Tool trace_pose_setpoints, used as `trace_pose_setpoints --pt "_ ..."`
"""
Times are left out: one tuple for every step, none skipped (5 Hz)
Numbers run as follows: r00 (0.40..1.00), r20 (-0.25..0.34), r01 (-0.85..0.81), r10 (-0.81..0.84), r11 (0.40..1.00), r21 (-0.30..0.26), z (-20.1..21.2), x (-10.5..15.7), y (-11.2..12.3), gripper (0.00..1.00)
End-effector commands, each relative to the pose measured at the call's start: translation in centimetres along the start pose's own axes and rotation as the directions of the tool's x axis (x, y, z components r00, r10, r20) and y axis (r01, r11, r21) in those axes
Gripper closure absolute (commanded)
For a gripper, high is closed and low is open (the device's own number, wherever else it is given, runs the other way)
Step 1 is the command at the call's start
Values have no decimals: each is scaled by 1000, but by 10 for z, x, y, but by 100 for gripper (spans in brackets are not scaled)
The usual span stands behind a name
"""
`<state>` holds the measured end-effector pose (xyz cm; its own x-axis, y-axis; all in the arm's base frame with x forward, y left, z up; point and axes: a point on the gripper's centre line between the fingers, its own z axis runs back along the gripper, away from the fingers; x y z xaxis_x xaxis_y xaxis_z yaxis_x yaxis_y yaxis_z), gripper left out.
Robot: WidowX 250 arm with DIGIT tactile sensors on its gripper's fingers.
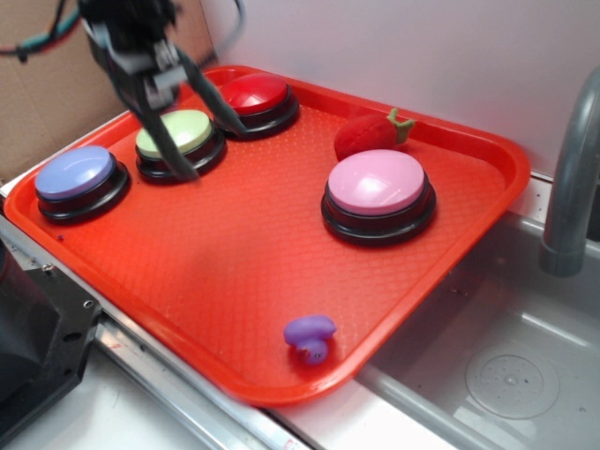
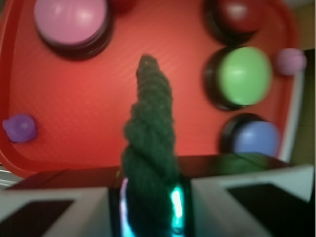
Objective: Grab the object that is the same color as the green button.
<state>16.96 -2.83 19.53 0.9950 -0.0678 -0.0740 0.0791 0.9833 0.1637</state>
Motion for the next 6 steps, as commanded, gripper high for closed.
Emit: trace_pose_setpoints --pt "994 92 -58 61 998 -38 3 10 50 100" --pt "977 207 -17 46 990 -141 -6 8 60 100" --pt "971 227 -28 75 979 -203 3 -4 45 100" --pt "961 270 -10 56 986 -166 26 -21 25 100" --pt "965 255 -23 65 986 -165 32 -25 22 100" --pt "977 203 -28 60 987 -155 30 -22 23 100"
